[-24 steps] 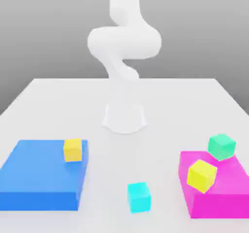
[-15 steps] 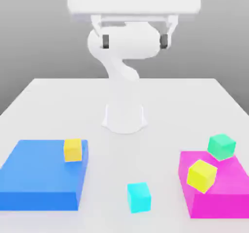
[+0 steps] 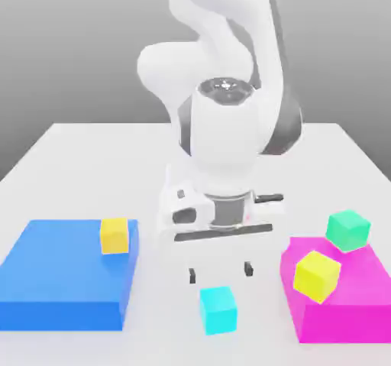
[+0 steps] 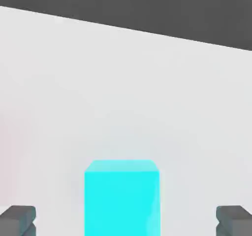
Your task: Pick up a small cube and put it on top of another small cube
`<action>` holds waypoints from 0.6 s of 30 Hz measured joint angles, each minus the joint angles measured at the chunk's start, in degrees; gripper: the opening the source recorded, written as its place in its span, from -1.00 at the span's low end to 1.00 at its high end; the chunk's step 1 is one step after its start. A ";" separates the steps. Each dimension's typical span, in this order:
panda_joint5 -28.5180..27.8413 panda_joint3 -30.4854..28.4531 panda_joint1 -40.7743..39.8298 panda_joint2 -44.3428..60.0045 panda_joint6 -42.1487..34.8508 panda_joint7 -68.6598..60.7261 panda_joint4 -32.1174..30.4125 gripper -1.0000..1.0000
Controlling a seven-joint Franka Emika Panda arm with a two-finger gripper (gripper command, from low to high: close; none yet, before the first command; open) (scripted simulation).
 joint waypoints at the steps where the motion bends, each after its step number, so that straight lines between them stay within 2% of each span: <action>1: -0.13 -0.07 0.05 2.08 1.66 0.08 0.27 0.00; 3: -0.33 -0.25 0.19 6.23 5.03 0.21 0.95 0.00; 4: -0.41 -0.34 0.26 8.19 6.63 0.28 1.29 -1.00; 11: -0.61 -0.30 0.20 8.63 6.98 0.44 1.36 -1.00; 18: -0.32 1.06 0.13 -2.51 -2.73 -2.07 0.08 -1.00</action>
